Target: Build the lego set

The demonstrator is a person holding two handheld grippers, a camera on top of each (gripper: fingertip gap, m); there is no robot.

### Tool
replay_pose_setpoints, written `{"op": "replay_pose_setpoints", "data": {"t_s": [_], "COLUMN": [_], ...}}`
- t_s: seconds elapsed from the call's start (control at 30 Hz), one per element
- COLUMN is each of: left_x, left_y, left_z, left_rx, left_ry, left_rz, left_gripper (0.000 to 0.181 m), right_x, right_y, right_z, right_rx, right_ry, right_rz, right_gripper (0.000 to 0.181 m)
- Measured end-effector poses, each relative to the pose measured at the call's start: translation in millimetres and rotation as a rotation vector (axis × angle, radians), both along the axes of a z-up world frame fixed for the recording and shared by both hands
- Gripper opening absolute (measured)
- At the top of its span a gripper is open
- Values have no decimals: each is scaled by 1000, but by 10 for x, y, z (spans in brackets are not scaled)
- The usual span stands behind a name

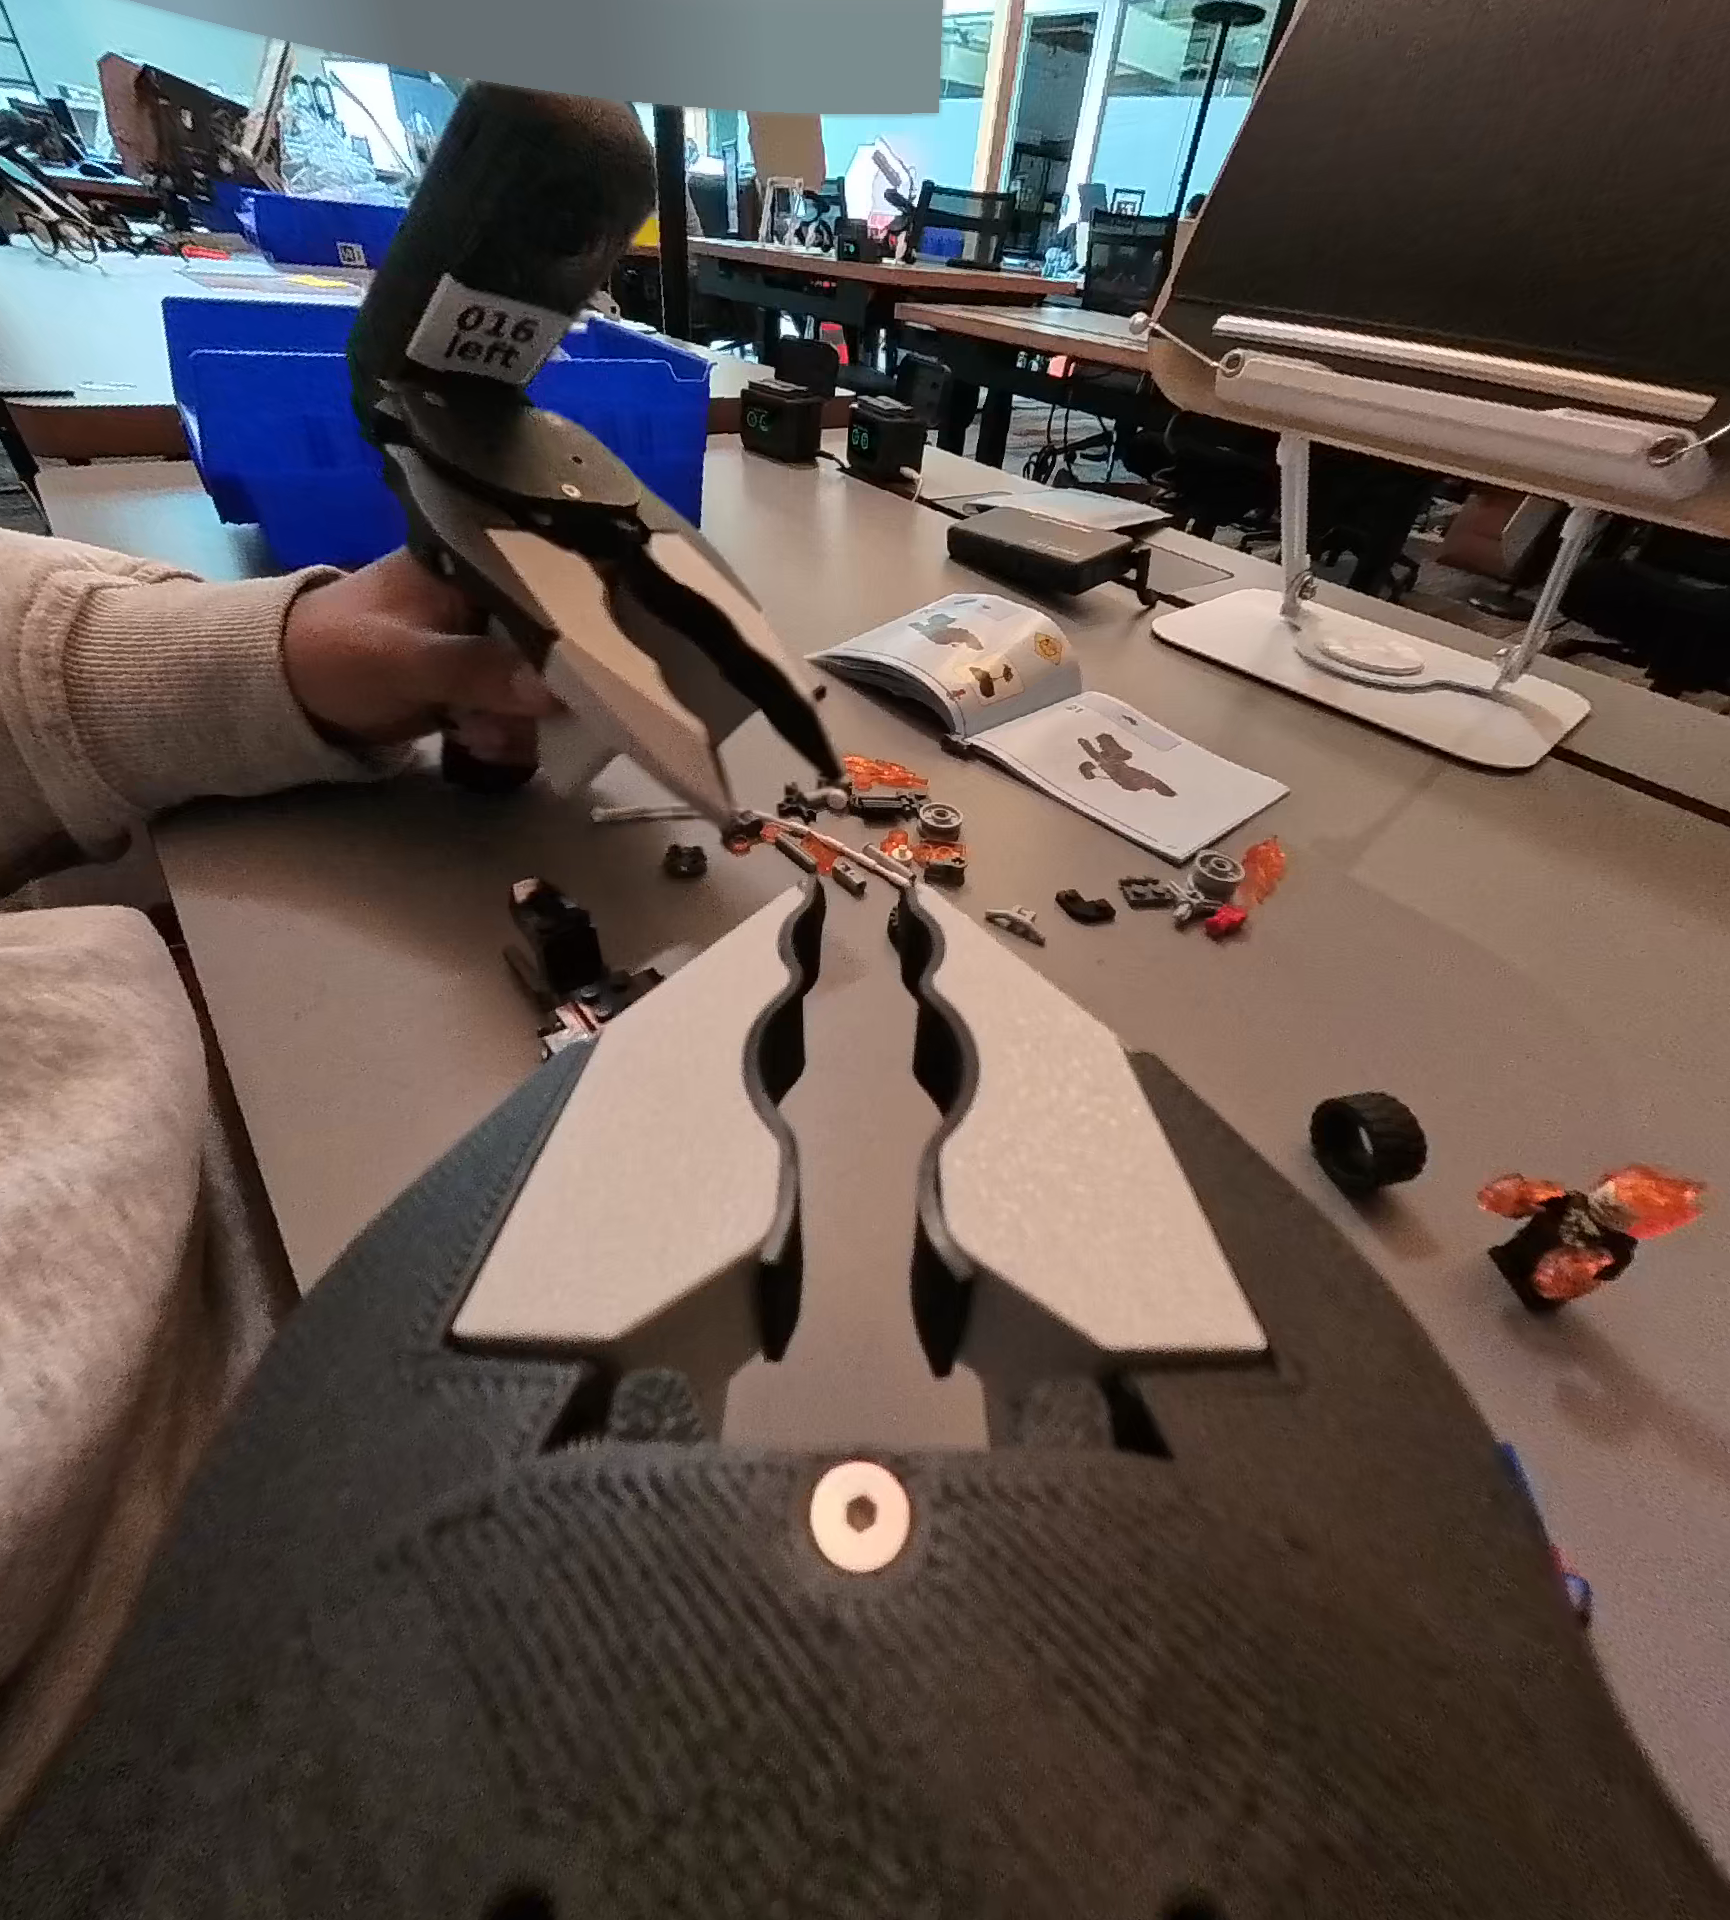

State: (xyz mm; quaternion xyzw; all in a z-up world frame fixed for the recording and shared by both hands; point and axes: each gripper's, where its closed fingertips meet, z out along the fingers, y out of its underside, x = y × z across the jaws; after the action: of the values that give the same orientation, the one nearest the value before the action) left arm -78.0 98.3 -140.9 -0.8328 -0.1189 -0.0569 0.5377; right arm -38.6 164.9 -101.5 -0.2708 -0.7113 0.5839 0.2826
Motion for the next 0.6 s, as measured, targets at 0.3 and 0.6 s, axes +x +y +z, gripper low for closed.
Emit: {"op": "replay_pose_setpoints", "data": {"t_s": [0.3,0.6], "left_x": [-743,-933], "left_y": [413,576], "left_z": [-123,-499], "left_rx": [-226,-379], "left_ry": [4,-29], "left_rz": [97,32], "left_gripper": [31,18], "right_x": [10,33], "right_y": [-1,26], "right_z": [13,67], "right_rx": [2,-36], "right_ry": [16,34], "right_rz": [-3,2], "right_gripper": [13,13]}}
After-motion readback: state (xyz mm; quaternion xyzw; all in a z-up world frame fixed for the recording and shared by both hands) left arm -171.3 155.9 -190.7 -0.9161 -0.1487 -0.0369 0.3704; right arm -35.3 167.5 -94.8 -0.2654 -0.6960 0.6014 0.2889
